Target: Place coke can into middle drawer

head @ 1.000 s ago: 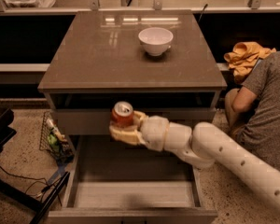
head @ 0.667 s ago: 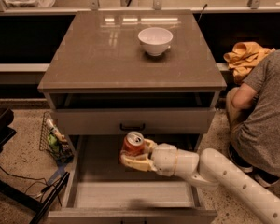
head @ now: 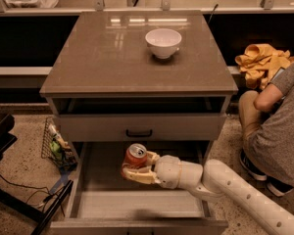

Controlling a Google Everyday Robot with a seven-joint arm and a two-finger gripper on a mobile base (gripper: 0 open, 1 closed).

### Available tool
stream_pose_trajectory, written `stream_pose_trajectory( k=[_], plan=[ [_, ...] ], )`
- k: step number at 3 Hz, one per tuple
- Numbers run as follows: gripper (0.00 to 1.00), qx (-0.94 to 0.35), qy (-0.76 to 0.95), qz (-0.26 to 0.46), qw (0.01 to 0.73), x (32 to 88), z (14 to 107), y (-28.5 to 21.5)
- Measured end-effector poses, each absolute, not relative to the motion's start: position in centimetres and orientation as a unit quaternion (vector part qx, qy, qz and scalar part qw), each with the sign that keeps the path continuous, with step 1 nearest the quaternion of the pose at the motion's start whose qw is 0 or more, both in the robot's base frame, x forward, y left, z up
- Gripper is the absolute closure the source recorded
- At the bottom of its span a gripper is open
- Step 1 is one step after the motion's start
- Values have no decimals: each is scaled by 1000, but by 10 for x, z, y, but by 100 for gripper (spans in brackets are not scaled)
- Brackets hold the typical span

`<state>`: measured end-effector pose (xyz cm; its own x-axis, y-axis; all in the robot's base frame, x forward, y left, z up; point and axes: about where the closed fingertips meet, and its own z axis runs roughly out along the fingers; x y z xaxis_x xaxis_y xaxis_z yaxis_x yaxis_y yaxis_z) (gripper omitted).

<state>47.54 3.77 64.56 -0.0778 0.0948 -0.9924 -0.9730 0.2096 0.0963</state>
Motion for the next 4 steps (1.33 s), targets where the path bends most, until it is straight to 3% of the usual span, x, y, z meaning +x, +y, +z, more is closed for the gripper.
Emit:
stream_pose_trajectory(
  k=[4],
  plan=[
    [100, -542, 536, 434, 480, 508, 448, 135]
  ],
)
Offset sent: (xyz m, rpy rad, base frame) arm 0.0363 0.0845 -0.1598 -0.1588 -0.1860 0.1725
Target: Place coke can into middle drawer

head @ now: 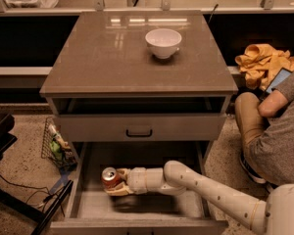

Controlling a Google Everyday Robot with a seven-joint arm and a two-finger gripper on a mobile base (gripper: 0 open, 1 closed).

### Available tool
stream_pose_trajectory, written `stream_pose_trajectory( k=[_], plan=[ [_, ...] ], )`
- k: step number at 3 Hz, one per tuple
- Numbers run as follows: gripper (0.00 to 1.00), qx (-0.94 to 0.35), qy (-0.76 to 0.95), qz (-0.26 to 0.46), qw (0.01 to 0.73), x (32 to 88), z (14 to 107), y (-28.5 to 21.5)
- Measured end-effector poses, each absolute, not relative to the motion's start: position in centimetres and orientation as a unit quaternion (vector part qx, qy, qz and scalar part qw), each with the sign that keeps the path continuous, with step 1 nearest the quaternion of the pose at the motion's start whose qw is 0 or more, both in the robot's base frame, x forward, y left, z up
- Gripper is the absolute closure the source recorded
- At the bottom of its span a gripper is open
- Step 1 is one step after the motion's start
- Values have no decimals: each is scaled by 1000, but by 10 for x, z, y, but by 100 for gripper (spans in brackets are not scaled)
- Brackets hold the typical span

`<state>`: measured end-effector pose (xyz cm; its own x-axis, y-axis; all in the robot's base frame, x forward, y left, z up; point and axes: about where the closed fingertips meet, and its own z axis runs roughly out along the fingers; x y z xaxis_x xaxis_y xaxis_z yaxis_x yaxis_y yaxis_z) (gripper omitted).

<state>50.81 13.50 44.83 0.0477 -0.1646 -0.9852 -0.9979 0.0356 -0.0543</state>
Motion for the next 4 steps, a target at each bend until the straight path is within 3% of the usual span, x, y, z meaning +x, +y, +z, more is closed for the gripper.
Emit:
stream_pose_trajectory(
  k=[1, 4],
  plan=[
    [100, -537, 550, 433, 470, 501, 420, 148],
    [28, -537, 548, 437, 469, 499, 420, 153]
  ],
)
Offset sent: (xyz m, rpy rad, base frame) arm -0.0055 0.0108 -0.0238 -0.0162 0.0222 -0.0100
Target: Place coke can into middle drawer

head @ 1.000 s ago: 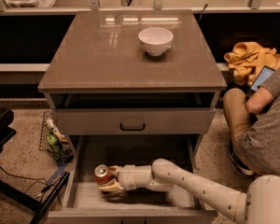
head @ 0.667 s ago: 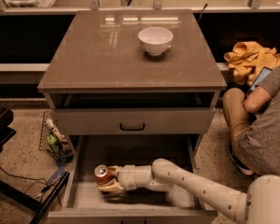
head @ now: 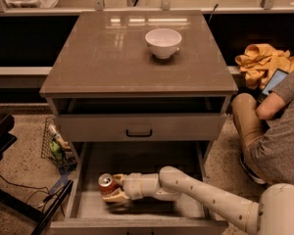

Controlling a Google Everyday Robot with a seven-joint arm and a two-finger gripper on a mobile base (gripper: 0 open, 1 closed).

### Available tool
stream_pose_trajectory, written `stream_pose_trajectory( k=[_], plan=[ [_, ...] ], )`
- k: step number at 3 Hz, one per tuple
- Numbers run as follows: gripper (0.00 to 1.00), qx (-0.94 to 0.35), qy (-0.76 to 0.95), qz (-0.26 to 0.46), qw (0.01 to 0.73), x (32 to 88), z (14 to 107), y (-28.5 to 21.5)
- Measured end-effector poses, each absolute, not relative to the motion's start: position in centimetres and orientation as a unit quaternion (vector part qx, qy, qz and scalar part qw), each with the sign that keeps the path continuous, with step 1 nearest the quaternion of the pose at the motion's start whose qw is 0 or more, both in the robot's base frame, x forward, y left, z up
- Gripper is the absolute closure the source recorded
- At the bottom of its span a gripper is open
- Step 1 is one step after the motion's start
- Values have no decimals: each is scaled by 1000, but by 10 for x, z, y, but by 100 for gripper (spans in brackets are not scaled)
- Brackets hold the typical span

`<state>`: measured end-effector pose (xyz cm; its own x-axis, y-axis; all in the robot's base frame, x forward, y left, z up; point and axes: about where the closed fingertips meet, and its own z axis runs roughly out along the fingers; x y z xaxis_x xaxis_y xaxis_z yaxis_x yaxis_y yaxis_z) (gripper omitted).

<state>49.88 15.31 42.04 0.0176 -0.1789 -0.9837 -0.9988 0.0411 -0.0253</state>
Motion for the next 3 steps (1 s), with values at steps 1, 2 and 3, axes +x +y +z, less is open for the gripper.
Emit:
stream_pose_trajectory(
  k=[1, 2, 3],
  plan=[
    [4, -538, 547, 438, 469, 498, 421, 155],
    [0, -538, 546, 439, 468, 497, 421, 156],
    [0, -538, 546, 439, 468, 497, 421, 156]
  ],
)
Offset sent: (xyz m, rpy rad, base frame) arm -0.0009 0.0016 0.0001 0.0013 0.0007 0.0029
